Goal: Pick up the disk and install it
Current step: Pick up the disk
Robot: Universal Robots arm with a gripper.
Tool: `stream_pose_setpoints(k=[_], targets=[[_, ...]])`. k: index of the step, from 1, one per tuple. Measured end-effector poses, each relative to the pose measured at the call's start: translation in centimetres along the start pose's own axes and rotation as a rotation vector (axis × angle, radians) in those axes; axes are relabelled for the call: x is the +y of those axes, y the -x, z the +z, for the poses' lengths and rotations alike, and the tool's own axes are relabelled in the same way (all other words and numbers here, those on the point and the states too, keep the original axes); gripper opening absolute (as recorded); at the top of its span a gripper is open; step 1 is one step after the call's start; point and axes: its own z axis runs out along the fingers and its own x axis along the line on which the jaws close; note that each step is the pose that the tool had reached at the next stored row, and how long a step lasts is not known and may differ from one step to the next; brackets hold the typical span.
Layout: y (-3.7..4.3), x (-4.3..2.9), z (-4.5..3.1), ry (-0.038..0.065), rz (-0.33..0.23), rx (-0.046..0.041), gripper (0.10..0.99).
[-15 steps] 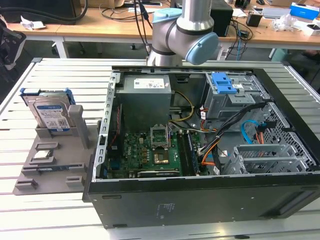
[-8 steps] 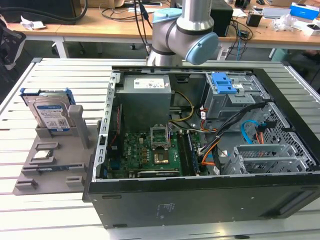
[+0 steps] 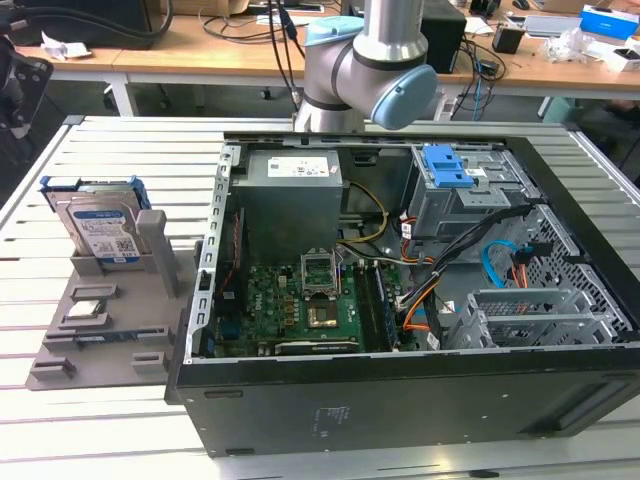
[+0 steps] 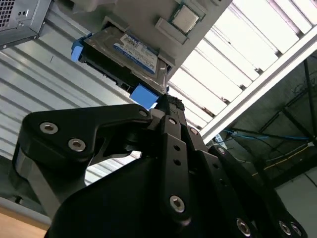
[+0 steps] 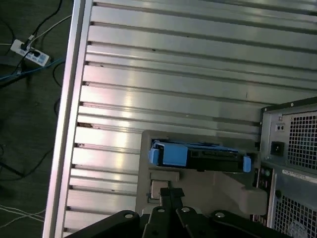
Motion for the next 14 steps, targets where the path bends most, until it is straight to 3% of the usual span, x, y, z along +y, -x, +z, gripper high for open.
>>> stream_pose_setpoints(k=[2, 4, 6, 14], targets=[[0.00, 0.00, 0.00, 0.001, -0.060, 0.0027, 0.106], [0.00, 0.00, 0.00, 0.004, -0.171, 0.0077, 0.106], [0.00, 0.00, 0.00, 0.005, -0.231, 0.0104, 0.106], [0.00, 0.00, 0.00, 0.009, -0.374, 0.0168, 0.106]])
